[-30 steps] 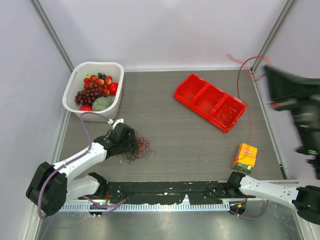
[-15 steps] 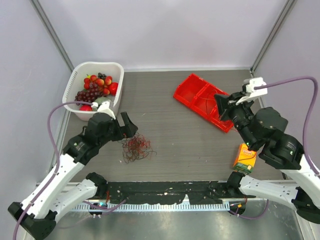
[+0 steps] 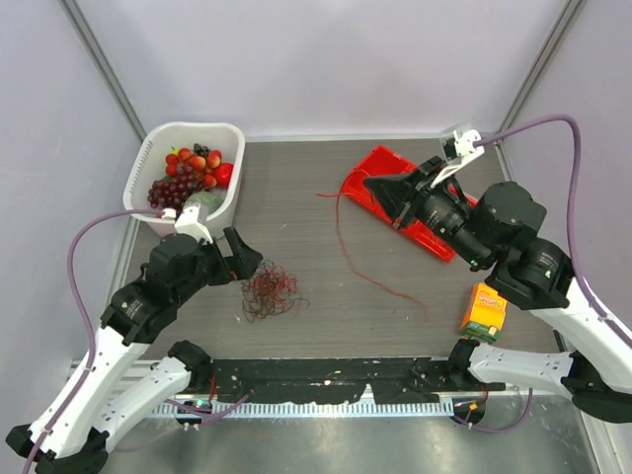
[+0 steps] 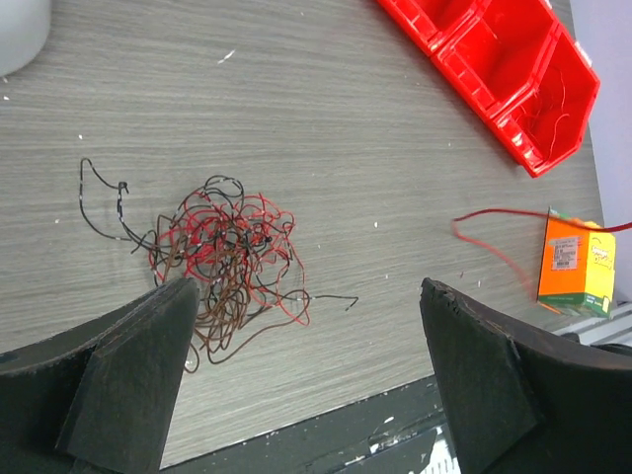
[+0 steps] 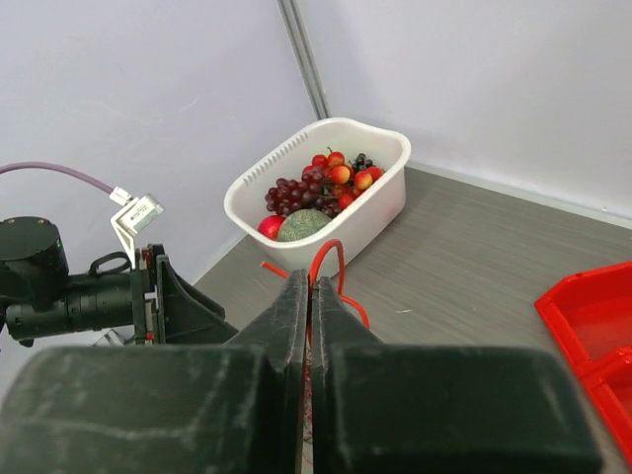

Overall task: Untangle the cables
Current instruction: Untie the cable.

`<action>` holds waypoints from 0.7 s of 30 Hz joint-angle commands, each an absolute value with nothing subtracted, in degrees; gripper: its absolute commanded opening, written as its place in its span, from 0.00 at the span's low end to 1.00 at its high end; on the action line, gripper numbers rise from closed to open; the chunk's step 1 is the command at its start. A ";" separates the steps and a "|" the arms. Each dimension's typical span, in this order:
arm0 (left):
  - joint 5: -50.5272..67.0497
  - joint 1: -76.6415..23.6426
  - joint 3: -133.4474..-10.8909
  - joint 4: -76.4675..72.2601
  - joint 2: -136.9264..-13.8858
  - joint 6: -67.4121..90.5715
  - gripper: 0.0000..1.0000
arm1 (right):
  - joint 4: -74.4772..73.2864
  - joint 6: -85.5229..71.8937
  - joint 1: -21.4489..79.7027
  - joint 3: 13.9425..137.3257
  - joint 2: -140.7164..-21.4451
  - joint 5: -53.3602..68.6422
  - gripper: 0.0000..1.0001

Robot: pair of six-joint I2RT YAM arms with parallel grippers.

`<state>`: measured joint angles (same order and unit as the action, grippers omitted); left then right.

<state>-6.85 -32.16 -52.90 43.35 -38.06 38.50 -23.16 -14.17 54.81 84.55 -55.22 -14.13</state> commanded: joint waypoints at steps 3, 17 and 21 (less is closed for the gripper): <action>-3.61 -31.99 -51.68 43.59 -37.36 39.46 0.99 | -20.91 -14.33 55.02 81.31 -53.62 -19.31 0.01; 8.59 -31.99 -47.91 35.71 -37.35 41.75 0.96 | -34.65 -29.88 54.93 51.70 -46.49 -28.14 0.01; 18.62 -32.69 -44.30 28.23 -40.95 44.99 0.86 | -28.06 -30.94 54.93 47.47 -52.10 -21.46 0.01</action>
<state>7.42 -32.18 -47.13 37.71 -37.82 42.06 -35.57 -26.96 54.81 49.89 -48.29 -26.79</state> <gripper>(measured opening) 0.899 0.038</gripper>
